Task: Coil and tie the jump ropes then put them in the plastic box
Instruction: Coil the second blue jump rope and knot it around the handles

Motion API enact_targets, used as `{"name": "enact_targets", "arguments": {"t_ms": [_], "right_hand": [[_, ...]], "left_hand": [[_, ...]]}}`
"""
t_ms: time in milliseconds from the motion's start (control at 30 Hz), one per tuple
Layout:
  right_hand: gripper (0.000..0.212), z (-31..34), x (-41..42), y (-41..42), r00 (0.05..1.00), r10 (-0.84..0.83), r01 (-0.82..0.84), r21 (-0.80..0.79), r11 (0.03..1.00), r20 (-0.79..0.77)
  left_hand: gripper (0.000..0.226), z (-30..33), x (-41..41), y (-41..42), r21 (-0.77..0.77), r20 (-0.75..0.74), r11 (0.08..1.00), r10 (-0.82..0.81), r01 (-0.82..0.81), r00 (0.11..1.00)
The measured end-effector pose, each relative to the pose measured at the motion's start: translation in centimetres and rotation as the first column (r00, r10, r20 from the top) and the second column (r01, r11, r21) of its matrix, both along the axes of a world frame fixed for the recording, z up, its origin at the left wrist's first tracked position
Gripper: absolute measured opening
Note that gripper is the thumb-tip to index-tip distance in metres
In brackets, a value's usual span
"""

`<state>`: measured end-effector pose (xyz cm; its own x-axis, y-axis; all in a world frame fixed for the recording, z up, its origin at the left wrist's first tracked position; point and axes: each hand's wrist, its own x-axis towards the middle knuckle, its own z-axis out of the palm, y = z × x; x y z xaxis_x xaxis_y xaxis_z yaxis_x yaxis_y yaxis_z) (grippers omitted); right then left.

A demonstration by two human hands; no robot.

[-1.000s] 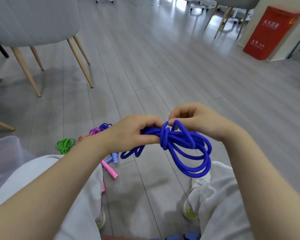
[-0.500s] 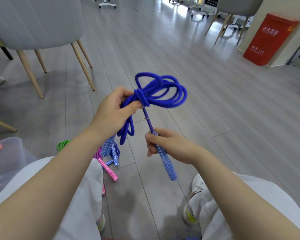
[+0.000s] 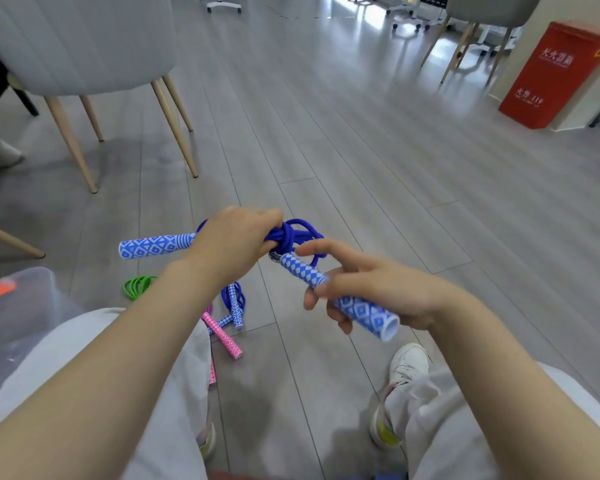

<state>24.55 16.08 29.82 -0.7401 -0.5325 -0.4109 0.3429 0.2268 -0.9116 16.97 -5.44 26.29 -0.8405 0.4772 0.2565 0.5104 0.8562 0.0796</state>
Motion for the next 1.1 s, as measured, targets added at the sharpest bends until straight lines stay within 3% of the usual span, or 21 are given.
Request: {"name": "enact_targets", "arguments": {"t_ms": [67,133,233,367,467,667,767,833,967,1033,1100], "right_hand": [[0.030,0.4,-0.7,1.0,1.000,0.013,-0.011,-0.128,0.992,0.012],[0.039,0.3,-1.3,1.7,0.999,0.021,-0.007,-0.283,0.959,0.049],[0.044,0.2,-2.1,2.3,0.991,-0.054,0.102,-0.433,0.896,0.122],[0.025,0.1,-2.9,2.4,0.961,-0.253,0.228,-0.196,0.954,-0.110],[0.035,-0.8,-3.7,2.5,0.904,-0.352,0.361,-0.008,0.932,-0.242],[0.035,-2.3,-4.4,1.7,0.865,-0.477,0.487,0.027,0.873,-0.157],[0.028,-2.4,-4.6,1.7,0.881,-0.411,0.416,-0.030,0.909,-0.232],[0.019,-2.7,-4.5,2.0,0.898,-0.365,0.354,-0.090,0.931,-0.246],[0.010,-3.6,-3.8,1.6,0.809,-0.164,0.380,0.289,0.879,-0.564],[0.016,-4.1,-3.8,1.2,0.807,-0.059,0.351,0.395,0.849,-0.588],[0.015,-4.3,-3.4,0.5,0.839,-0.061,0.301,0.367,0.880,-0.541]], "left_hand": [[0.019,0.0,0.2,0.2,-0.019,0.051,1.000,-0.012,0.013,0.999],[0.020,0.0,0.4,0.3,-0.020,0.118,0.998,-0.057,0.060,0.991],[0.016,0.2,1.1,0.8,0.092,0.323,0.984,-0.177,0.155,0.930],[0.019,0.4,2.8,2.3,0.198,0.426,0.946,-0.320,0.258,0.846],[0.024,0.6,3.8,3.2,0.315,0.433,0.913,-0.382,0.260,0.817],[0.021,1.4,4.5,3.6,0.612,0.489,0.788,-0.441,0.064,0.752],[0.011,1.5,4.5,3.5,0.708,0.507,0.705,-0.482,-0.027,0.715],[0.017,1.7,4.4,3.6,0.784,0.498,0.613,-0.529,-0.097,0.688],[0.018,2.4,4.0,3.5,0.895,0.423,0.373,-0.530,-0.246,0.735],[0.017,2.5,3.4,3.2,0.898,0.440,0.270,-0.514,-0.348,0.736],[0.016,2.4,2.7,2.8,0.875,0.481,0.217,-0.493,-0.433,0.725]]}}
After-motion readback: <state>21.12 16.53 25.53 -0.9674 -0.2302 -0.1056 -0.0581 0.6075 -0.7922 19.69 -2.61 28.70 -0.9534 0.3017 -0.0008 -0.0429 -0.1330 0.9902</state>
